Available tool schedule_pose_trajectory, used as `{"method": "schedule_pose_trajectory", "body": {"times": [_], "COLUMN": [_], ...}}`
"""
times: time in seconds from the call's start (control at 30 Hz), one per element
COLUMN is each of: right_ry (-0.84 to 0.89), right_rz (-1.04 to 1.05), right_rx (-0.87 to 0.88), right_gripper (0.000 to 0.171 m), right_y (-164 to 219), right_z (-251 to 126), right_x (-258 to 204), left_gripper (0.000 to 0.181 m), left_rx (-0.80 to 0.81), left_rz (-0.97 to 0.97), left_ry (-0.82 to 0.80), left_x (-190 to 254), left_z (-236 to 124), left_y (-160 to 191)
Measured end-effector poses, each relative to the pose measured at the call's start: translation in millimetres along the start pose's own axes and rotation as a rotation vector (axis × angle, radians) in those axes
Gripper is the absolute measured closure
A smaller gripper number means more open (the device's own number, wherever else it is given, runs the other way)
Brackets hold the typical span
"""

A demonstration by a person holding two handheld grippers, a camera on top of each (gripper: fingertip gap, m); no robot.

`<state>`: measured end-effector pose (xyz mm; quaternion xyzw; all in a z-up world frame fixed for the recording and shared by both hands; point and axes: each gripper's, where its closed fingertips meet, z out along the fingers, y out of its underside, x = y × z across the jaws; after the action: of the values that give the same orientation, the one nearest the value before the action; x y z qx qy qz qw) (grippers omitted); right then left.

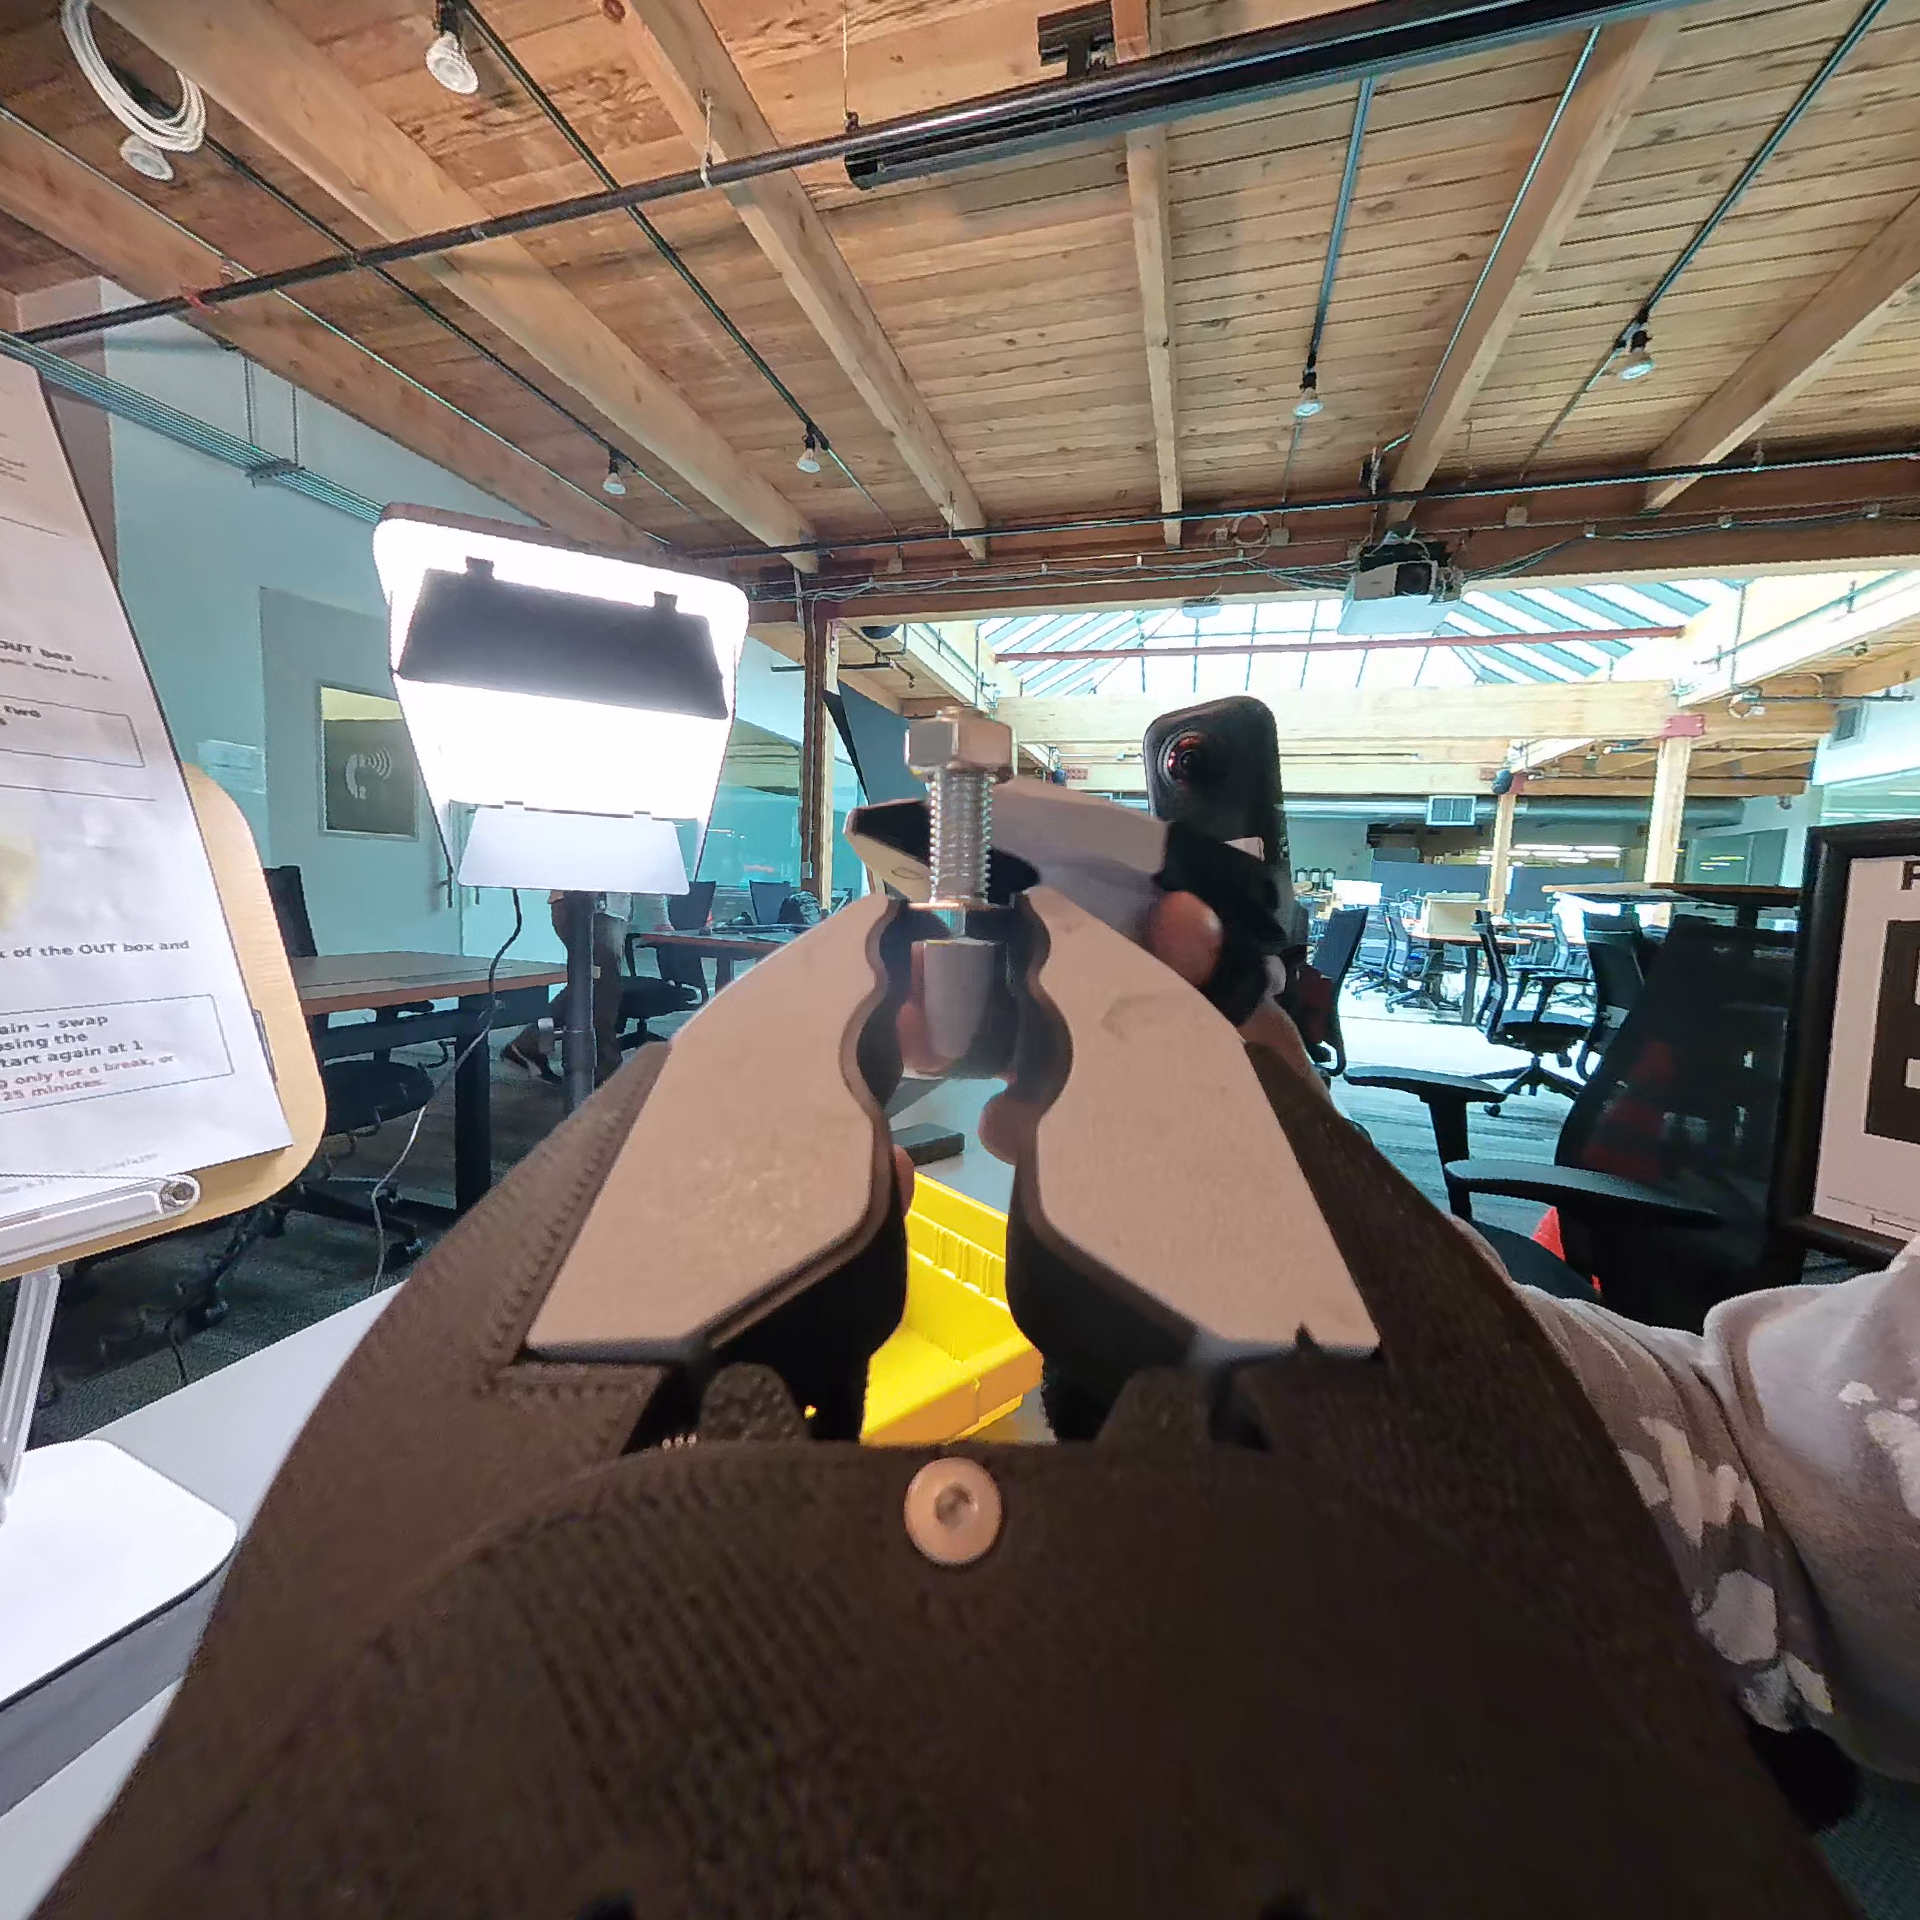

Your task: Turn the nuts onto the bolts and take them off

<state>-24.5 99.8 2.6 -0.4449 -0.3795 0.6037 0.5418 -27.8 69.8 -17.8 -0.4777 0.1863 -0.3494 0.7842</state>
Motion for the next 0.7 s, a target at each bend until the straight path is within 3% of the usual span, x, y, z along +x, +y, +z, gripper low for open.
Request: {"method": "schedule_pose_trajectory", "body": {"times": [0.2, 0.23, 0.3, 0.33, 0.6, 0.63, 0.7], "right_ry": [-0.096, -0.088, 0.006, 0.025, -0.105, -0.089, 0.001], "right_rz": [-0.025, -0.025, -0.010, -0.008, -0.020, -0.030, -0.021], "right_rx": [-0.034, -0.029, -0.001, 0.012, -0.011, -0.011, 0.001], "right_gripper": [0.131, 0.133, 0.159, 0.163, 0.131, 0.132, 0.155], "right_y": [7.4, 6.8, 2.1, 0.0, 2.3, 2.7, 0.4], "right_z": [8.5, 7.9, 3.5, 1.0, 6.5, 6.5, 3.1], "right_x": [-25.1, -22.6, -4.0, 1.8, -26.4, -23.5, -6.3], "left_gripper": [0.163, 0.162, 0.162, 0.163, 0.163, 0.162, 0.162], "left_rx": [-0.011, -0.008, -0.004, -0.002, -0.008, -0.007, -0.001], "left_rz": [-0.008, -0.012, -0.017, -0.008, -0.020, -0.024, -0.033], "left_ry": [0.006, 0.004, 0.018, 0.017, 0.017, 0.016, 0.027], "left_x": [2.2, 2.3, 3.5, 4.2, 4.7, 5.3, 6.5], "left_z": [2.0, 2.0, 1.3, 1.2, 2.5, 2.7, 2.3], "left_y": [5.7, 5.2, 3.1, 1.9, 5.6, 5.2, 3.3]}}
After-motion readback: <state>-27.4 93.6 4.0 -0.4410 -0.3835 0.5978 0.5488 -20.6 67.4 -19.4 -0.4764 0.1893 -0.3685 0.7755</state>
